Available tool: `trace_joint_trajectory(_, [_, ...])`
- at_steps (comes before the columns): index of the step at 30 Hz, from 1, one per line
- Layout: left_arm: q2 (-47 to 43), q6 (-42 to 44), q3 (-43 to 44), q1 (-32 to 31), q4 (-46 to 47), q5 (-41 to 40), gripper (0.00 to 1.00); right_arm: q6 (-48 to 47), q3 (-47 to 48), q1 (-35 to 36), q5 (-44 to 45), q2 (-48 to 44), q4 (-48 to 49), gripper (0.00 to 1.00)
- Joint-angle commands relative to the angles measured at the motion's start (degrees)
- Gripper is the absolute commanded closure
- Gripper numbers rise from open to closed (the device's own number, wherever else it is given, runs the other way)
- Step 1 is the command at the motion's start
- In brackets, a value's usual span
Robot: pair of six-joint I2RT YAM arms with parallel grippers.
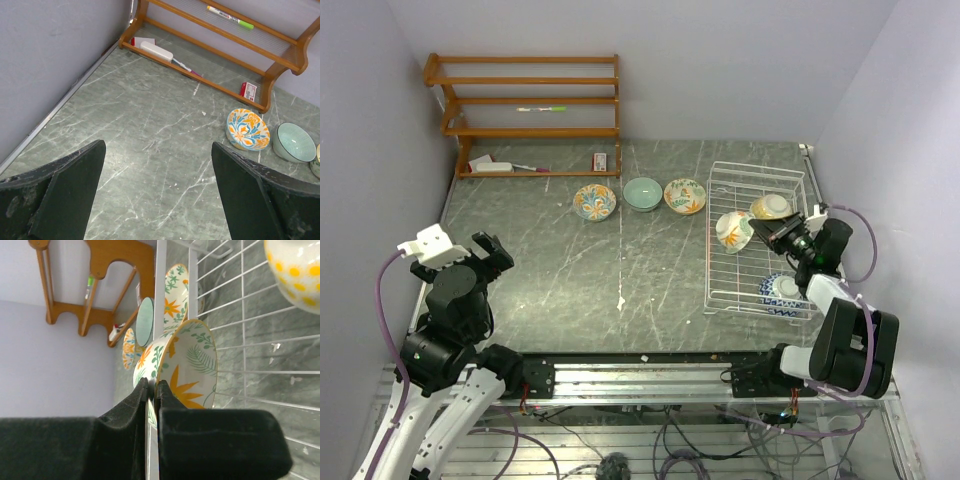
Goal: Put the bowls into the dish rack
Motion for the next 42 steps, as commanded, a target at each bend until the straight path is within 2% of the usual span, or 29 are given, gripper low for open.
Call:
trace_joint_trajectory(1, [0.1,-0.1,0.0,0.4,1.6,0.4,0.02,-9.8,0.9,-0.4,8.9,-0.5,-13.7,1.00])
trace_joint_trajectory(2, [0.2,0.0,0.0,0.4,1.6,0.4,0.02,-10.0,1.0,-0.5,9.1,-0.3,-14.0,1.00])
trace_joint_trajectory(5, [0.2,-0.1,0.1,0.4,1.5,0.4,0.02,-10.2,1.2,-0.5,8.8,0.8,-14.2,0.90])
trace_joint_trajectory(9, [0.1,-0.2,0.0,0.4,1.3,0.5,0.02,-10.0,0.7,-0.6,8.8,2.4,-13.8,0.88])
trace_joint_trajectory(11, [-0.1,-0.2,0.0,0.4,1.3,0.5,0.02,-9.9,0.6,-0.6,8.7,2.8,-13.7,0.81])
trace_joint_trajectory(14, [-0.1,-0.2,0.0,0.4,1.3,0.5,0.02,-10.2,0.6,-0.6,8.9,2.7,-13.8,0.79])
trace_joint_trajectory(21, [0.1,-0.1,0.0,0.4,1.4,0.5,0.02,-12.6,1.7,-0.7,10.7,1.1,-16.5,0.73])
trace_joint_trajectory(26, [0.0,-0.1,0.1,0.4,1.4,0.5,0.02,-14.9,3.4,-0.7,12.4,-0.4,-19.5,0.59])
trace_joint_trajectory(33, [-0.1,-0.2,0.0,0.4,1.5,0.7,0.02,-19.9,7.0,0.8,18.6,-6.9,-27.4,0.50])
trace_joint_trajectory(35, [0.0,-0.2,0.0,0.4,1.8,0.9,0.02,-22.7,9.7,4.2,23.6,-9.2,-32.3,0.42])
trace_joint_trajectory(42, [0.2,-0.3,0.1,0.5,1.9,1.6,0.02,-29.0,18.6,19.7,41.4,-10.5,-46.2,0.01])
